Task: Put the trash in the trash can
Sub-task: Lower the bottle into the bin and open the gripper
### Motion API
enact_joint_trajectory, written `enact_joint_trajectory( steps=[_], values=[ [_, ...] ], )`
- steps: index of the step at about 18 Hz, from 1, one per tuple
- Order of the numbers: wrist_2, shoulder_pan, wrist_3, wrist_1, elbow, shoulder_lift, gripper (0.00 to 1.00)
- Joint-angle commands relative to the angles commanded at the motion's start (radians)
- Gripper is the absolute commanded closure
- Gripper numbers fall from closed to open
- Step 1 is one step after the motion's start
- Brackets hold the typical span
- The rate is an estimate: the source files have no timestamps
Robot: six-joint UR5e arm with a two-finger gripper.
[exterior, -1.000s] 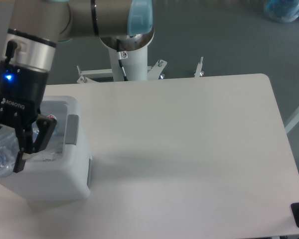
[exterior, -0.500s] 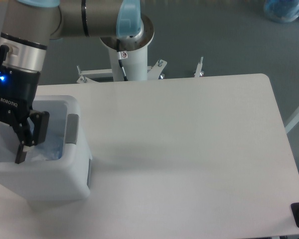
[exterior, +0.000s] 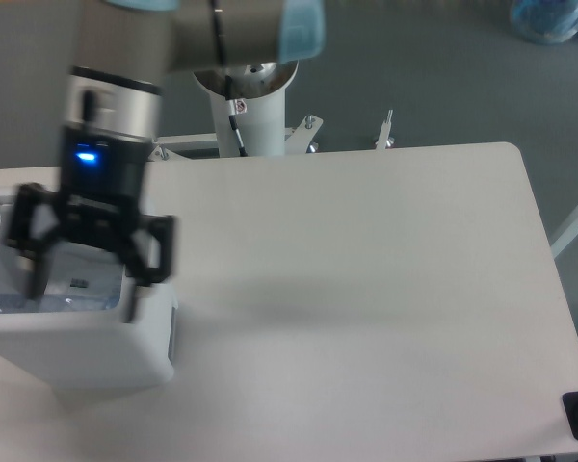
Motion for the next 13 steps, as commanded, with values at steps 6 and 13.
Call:
enact_joint_trajectory(
  steps=[6, 13],
  values=[
    [0.0, 0.046, 0.305, -0.012, -0.052, 0.015, 0.0],
    [0.017, 0.051, 0.327, -0.015, -0.072, 0.049, 0.0]
  ],
)
